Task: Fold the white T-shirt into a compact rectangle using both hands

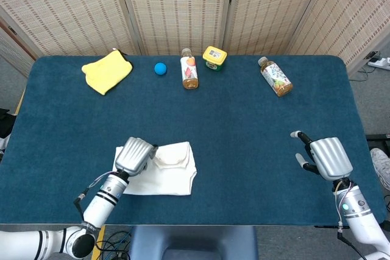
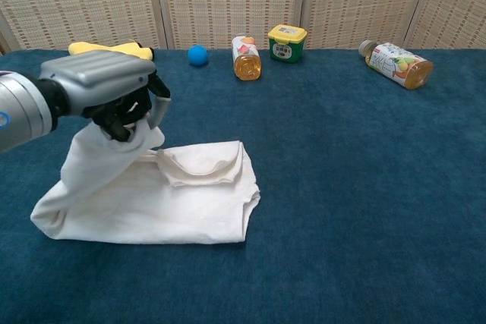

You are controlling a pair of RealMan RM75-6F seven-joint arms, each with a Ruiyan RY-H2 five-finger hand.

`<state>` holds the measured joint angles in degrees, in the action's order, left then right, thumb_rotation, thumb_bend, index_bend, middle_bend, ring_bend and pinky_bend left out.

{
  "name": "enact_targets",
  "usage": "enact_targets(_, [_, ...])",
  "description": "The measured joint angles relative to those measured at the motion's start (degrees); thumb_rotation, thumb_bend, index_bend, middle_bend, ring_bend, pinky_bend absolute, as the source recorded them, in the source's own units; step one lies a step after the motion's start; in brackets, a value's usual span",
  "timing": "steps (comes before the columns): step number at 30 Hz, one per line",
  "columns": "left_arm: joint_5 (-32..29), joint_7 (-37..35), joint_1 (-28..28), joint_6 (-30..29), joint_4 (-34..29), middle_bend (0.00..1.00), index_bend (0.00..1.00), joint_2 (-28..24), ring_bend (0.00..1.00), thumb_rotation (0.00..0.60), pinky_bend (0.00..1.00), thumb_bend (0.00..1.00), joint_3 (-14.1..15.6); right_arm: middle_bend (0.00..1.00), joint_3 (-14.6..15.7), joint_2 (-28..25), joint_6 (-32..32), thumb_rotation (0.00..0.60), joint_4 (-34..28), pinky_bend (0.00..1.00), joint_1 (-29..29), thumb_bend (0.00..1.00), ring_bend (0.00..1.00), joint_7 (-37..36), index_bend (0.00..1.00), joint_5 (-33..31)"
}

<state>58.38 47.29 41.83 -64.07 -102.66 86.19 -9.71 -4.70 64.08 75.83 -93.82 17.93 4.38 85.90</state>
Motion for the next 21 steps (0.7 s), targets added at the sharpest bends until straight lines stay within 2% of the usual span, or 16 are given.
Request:
enact_targets(10, [-3.09, 9.71, 3.82, -3.77, 2.94, 0.84, 0.61, 8.56, 0.74, 0.600, 0.91, 0.55, 0.64, 0.92, 0.00, -0.50, 0.04, 0.600, -0.03, 1.00, -0.44, 0.34, 0.95, -0.25, 0.30, -0.09])
enact_targets(21, [-5.12, 12.98, 6.78, -4.77, 6.70, 0.84, 0.60, 14.18, 0.74, 0.600, 0.91, 0.55, 0.55, 0.92, -0.08, -0.82, 0.02, 0.600, 0.24, 1.00, -0.79, 0.34, 0.95, -0.66, 0.30, -0.28])
